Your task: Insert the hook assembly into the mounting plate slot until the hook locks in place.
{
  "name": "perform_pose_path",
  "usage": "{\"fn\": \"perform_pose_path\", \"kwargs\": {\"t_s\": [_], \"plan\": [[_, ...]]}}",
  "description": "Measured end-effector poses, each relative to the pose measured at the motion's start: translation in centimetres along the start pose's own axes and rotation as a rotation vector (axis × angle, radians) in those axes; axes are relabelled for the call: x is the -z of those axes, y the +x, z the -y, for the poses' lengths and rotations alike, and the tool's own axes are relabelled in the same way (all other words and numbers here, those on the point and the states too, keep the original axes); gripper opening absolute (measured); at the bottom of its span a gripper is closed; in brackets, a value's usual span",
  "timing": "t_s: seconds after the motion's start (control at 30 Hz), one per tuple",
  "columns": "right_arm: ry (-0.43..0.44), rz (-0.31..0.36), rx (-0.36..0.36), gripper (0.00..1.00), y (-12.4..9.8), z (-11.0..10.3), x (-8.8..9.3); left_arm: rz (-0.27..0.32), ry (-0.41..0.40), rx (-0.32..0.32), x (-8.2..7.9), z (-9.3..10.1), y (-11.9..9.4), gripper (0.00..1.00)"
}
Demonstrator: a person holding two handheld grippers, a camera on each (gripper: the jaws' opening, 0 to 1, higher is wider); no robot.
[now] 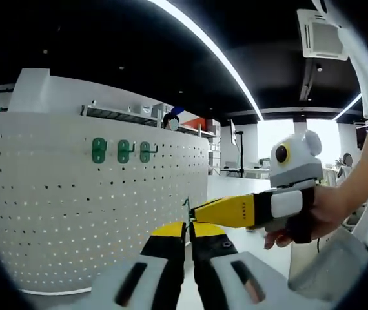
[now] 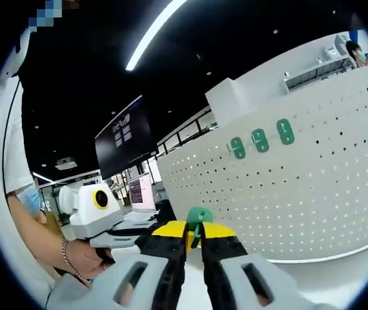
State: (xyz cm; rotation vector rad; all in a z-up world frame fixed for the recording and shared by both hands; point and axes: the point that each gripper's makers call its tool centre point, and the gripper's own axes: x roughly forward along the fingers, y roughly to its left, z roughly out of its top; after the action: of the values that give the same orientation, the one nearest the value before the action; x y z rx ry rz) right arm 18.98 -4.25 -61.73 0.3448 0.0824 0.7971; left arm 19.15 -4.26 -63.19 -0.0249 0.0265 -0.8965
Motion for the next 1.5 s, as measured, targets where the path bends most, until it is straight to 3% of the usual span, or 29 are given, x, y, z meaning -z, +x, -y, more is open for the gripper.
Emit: {"fn": "perform_pose_path", "kwargs": {"t_s": [0.17,1.0,1.07,1.3,1.5], "plan": [[0.100,0.015,0.030,0.03,0.14,0.29,0.23,-0.001,0.009,-0.010,-0.07,-0.15,-0.18,0.02],[0.112,0.017,0.068,0.01,-0.09,0.36,0.12,-0.014,0.009,-0.015,-0.03,0.06,0.02,0.01],[0.142,0.014,0.059,0.01,-0.15,0.43,0.23,-0.019,0.007,-0.012,0.03,0.16,-0.04,0.01],[0.073,0.032,0.052,0.01,-0.07,-0.01,-0.05,-0.010,-0.003,-0.023,-0.14,0.07,-0.13,0.01],[0.134,0.019,0.057,0.00,-0.17,0.23,0.06,-0.015,-0.006,-0.018,-0.06,0.17,-0.16,0.01]]}}
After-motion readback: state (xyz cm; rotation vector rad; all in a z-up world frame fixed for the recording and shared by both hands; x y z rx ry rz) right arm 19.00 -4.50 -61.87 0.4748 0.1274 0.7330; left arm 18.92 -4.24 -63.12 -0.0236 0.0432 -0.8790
